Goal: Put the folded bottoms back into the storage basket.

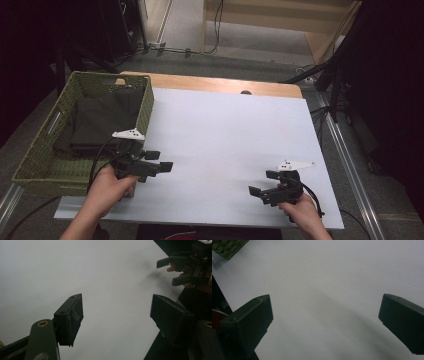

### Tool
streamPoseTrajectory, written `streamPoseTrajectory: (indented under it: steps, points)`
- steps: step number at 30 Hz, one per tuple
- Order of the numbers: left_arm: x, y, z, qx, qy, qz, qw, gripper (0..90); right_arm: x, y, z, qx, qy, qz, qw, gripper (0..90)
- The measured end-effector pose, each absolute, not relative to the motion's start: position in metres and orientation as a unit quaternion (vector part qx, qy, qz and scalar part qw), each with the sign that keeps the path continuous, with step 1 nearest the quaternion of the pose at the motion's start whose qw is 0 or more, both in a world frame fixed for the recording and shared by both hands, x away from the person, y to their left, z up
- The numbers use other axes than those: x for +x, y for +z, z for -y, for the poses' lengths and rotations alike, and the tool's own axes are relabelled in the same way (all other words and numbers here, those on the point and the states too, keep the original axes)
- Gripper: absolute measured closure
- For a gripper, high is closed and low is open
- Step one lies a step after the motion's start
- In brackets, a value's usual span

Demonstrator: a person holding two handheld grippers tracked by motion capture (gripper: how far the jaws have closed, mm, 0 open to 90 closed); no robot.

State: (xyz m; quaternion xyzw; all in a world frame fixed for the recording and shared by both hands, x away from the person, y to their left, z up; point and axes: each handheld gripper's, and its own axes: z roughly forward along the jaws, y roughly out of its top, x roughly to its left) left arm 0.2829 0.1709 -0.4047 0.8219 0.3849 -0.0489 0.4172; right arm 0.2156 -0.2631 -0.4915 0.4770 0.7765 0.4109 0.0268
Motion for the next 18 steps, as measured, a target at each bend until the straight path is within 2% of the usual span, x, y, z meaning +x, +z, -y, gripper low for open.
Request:
streamPoseTrajectory:
  steps: [18]
  points:
    - [0.2808, -0.406, -0.1717, 0.82, -0.046, -0.378, 0.428, 27.4, 0.2151, -0.4918, 0.2624, 0.472, 0.411, -0.78, 0.034, 0.0]
